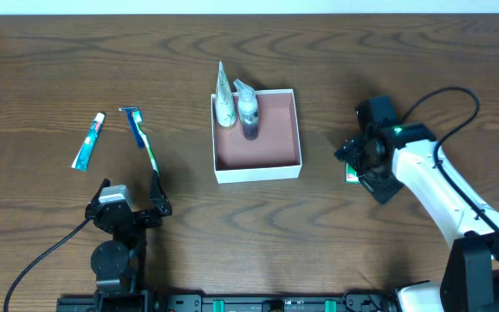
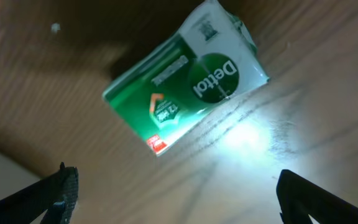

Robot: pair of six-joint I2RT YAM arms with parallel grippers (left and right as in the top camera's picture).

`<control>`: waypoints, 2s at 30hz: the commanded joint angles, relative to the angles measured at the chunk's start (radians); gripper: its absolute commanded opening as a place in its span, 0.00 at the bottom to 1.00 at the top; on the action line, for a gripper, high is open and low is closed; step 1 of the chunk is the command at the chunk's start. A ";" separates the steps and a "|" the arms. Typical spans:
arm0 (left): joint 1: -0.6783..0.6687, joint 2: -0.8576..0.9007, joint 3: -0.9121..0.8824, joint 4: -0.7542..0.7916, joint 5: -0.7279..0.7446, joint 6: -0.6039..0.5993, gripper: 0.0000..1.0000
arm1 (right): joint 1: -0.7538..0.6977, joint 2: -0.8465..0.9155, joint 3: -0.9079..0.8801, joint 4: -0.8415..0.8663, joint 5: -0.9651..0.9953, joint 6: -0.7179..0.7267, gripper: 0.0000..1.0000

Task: Pack container
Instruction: 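Release the bottle and move the right gripper to the Dettol soap bar, then grasp the Dettol soap bar and lower it into the box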

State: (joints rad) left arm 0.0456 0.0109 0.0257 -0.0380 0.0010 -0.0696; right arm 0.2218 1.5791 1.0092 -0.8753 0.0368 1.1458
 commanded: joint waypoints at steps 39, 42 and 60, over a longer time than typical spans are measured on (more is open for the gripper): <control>0.002 -0.006 -0.022 -0.035 -0.009 0.017 0.98 | -0.101 -0.002 -0.267 0.406 -0.019 -0.401 0.42; 0.002 -0.006 -0.022 -0.035 -0.009 0.017 0.98 | -0.102 -0.002 -0.256 0.425 -0.019 -0.486 0.32; 0.002 -0.006 -0.022 -0.035 -0.009 0.017 0.98 | -0.077 -0.033 0.225 0.230 -0.284 -0.893 0.24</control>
State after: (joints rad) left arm 0.0456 0.0109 0.0257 -0.0380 0.0010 -0.0696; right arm 0.1234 1.5761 1.1618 -0.6361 -0.1398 0.3489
